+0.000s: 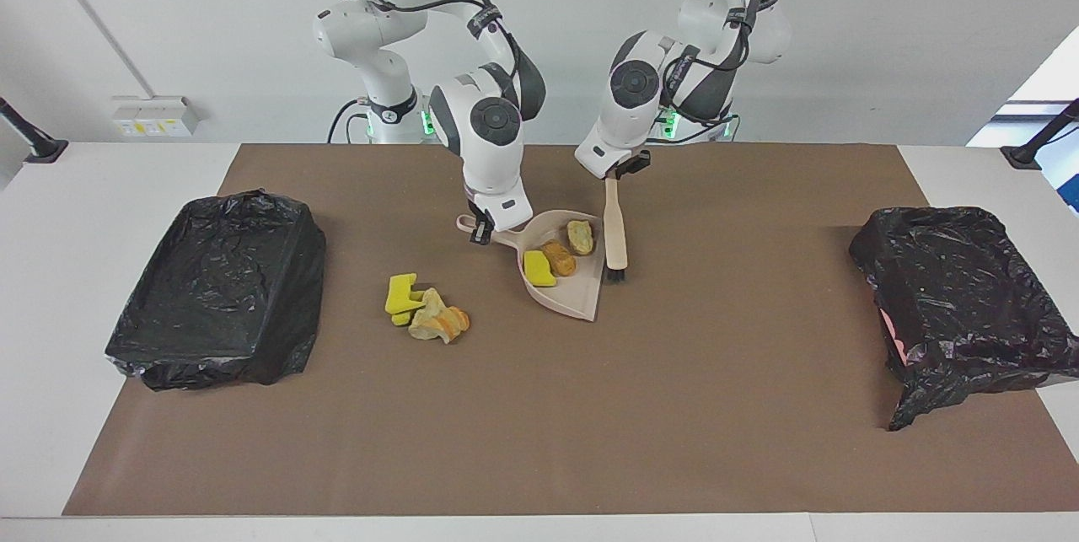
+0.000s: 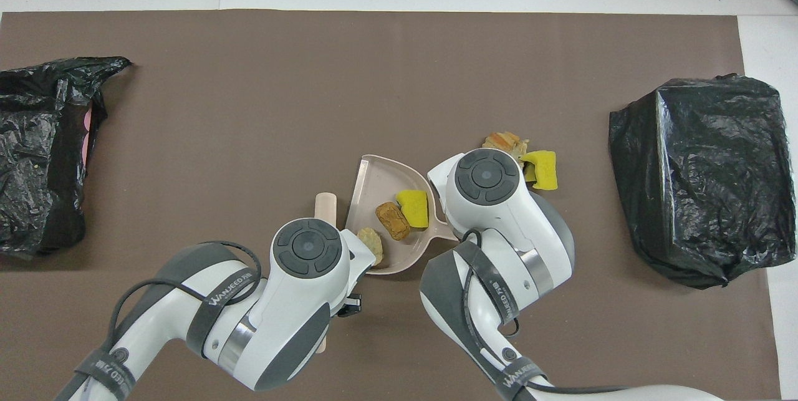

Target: Sweep and dump trash in bin

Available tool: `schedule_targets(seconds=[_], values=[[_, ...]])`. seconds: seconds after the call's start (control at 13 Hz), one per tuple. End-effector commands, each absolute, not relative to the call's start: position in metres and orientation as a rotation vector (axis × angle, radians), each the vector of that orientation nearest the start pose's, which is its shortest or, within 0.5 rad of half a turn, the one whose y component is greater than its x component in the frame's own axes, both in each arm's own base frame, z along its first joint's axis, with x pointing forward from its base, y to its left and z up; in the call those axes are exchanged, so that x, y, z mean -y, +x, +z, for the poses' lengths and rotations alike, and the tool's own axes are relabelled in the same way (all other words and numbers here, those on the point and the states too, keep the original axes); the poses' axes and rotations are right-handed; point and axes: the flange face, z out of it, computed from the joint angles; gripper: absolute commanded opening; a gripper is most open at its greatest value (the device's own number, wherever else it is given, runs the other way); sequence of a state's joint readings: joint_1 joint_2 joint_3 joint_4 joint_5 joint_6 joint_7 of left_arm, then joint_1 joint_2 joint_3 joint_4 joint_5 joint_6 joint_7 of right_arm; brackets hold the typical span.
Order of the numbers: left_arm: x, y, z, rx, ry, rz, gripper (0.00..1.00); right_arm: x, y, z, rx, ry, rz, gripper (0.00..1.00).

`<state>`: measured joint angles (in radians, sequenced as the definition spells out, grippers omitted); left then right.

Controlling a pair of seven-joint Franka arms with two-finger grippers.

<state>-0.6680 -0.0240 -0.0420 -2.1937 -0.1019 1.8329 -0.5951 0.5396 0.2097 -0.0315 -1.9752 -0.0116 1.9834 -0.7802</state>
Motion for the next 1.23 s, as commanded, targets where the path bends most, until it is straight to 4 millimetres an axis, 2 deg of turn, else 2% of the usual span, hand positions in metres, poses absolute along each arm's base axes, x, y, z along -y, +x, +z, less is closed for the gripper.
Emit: schedule_targets(seconds=[0.0,0.23,0.54,0.69,0.93,1.16], values=[[0.332,0.344,0.388,-0.094,-2.918,0.465,0.0,-0.272,0.5,0.349,1.883,-2.492,0.293,0.0],[0.345,0.322,0.39,-0.063,-2.907,0.437,0.0,-0.271,0.5,0.348,1.883,-2.491,0.305,0.0],[0.351,0.28,0.384,-0.077,-2.899,0.399,0.0,-0.265,0.504,0.349,1.868,-2.502,0.302,0.0],[0.353,0.255,0.378,-0.024,-2.935,0.324,0.0,-0.26,0.508,0.352,1.865,-2.503,0.298,0.0],[0.356,0.225,0.377,-0.025,-2.952,0.291,0.0,-0.235,0.517,0.369,1.837,-2.518,0.282,0.0],[0.369,0.218,0.378,0.052,-3.044,0.381,0.0,-0.198,0.533,0.392,1.804,-2.543,0.234,0.0]])
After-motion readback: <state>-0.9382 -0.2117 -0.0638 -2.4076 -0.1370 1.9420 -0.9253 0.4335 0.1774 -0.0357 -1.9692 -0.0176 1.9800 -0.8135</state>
